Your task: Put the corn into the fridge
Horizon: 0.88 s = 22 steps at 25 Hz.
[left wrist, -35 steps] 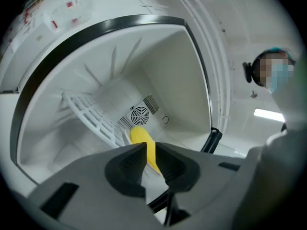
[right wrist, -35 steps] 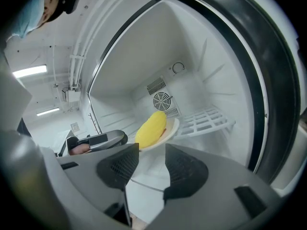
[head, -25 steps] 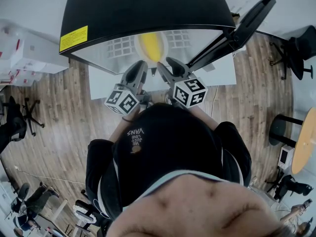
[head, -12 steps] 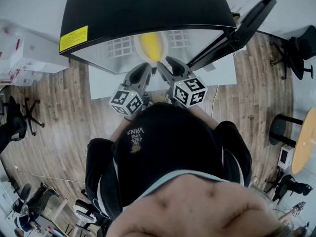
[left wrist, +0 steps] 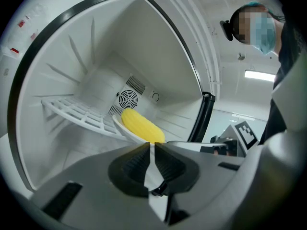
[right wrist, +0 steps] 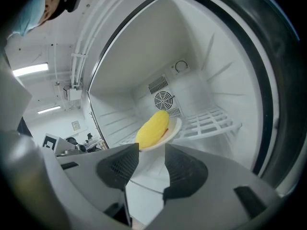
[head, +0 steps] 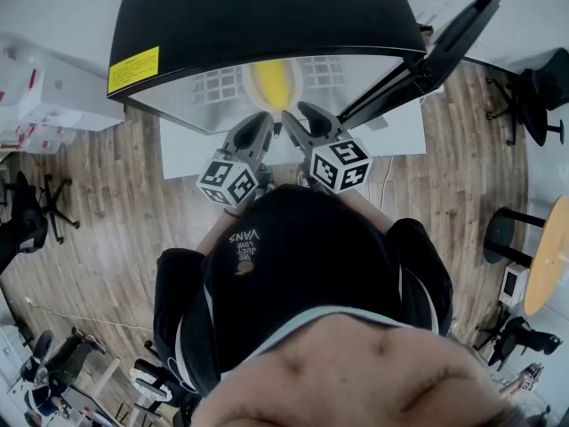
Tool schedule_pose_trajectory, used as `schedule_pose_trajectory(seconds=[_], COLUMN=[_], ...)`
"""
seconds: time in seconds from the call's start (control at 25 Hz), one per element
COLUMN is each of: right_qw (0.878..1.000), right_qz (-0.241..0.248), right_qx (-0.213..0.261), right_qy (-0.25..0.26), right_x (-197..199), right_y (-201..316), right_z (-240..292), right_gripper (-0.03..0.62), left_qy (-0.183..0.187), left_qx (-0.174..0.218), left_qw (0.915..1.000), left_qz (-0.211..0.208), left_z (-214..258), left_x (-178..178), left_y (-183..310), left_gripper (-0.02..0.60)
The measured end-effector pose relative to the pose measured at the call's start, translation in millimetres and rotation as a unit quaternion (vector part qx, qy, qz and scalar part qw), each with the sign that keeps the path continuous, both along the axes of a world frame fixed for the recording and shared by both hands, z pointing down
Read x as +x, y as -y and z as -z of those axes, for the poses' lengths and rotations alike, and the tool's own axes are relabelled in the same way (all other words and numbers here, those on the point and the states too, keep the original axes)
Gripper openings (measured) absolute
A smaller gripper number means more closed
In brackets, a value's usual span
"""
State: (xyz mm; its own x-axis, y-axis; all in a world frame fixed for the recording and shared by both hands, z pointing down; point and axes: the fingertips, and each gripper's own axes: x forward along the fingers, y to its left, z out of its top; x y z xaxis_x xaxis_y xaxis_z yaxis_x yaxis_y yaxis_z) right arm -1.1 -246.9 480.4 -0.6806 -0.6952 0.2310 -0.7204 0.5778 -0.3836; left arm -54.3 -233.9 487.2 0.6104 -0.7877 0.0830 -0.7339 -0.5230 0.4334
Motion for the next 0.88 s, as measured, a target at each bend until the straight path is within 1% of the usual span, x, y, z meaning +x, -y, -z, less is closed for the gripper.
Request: schedule_pose_trajectory(seconds=[0.48, 0.88], right_qw=[1.000, 1.000], right_qz=[0.001, 0.000], right_qx=[0.005, 0.006], right_qy=[-0.004, -0.005], right_x=[-3, -5], right_y=[10, 22], right_z=[0, 1], right_gripper=[0.163, 0.163], left_qy=[-0.005, -0.016], left_qx=[-0.004, -0.011], left_qw=[1.0000, 0.9998], left_qz=[0.007, 0.010], left_z=[1, 2], left_x=[-3, -5], left_y=[10, 22], left_gripper=[0.040, 0.040])
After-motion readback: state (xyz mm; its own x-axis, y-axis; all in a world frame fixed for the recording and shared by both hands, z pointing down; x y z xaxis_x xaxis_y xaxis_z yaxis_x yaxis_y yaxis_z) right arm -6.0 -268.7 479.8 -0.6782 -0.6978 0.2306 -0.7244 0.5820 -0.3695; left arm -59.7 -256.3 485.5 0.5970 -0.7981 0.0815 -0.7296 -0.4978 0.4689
